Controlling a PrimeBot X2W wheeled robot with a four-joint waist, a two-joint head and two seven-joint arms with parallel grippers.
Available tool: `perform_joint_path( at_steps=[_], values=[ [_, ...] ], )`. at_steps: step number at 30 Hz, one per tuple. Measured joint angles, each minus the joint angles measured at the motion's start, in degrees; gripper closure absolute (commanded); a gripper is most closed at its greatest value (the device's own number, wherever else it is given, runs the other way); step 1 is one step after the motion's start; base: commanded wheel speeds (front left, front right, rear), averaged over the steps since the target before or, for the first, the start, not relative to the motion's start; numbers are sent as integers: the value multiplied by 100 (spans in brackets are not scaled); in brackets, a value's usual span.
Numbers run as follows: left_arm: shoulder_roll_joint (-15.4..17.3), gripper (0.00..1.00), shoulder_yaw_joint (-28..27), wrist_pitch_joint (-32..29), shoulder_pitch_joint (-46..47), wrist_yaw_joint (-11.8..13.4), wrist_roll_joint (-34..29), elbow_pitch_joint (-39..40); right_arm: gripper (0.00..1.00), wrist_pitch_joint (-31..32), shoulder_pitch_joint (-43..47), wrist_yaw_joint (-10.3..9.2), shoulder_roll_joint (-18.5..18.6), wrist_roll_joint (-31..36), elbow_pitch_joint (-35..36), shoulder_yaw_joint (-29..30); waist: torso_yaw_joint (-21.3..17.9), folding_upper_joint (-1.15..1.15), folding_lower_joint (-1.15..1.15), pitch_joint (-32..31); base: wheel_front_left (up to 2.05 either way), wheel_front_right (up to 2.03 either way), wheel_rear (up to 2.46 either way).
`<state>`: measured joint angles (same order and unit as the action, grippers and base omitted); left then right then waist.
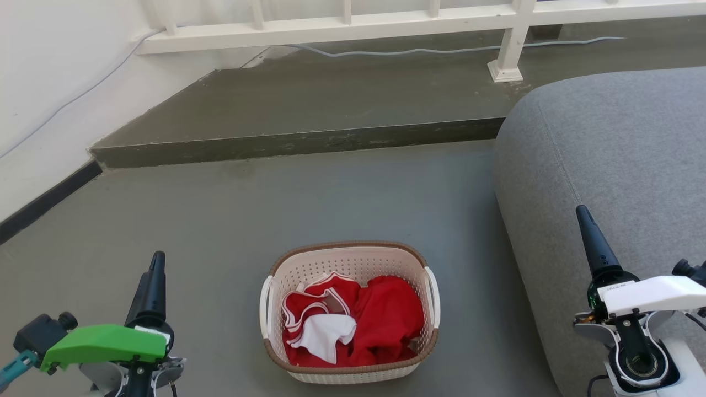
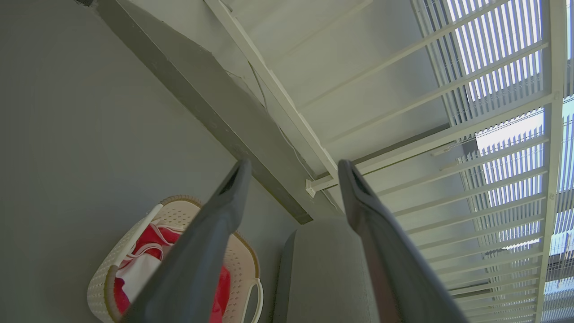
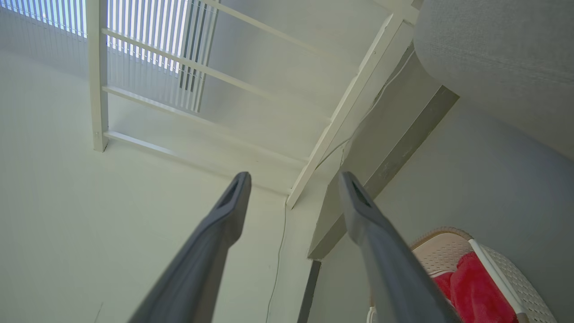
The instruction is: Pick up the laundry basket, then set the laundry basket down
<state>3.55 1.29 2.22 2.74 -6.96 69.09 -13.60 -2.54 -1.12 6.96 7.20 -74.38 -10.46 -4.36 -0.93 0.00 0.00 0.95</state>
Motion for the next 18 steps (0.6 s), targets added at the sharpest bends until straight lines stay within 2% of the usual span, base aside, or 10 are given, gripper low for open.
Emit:
perform_joint_path(
  at_steps=[13,18],
  values=[
    [104,0,231,287,96,43,-1504,147,0,-258,-113,-1,223,1261,-36,-332,-34,0,0,9,0,0,0],
    [123,0,320,364,97,101,-2128,164,0,-369,-250,-107,311,1855,-42,-417,-47,0,0,7,0,0,0]
  ],
)
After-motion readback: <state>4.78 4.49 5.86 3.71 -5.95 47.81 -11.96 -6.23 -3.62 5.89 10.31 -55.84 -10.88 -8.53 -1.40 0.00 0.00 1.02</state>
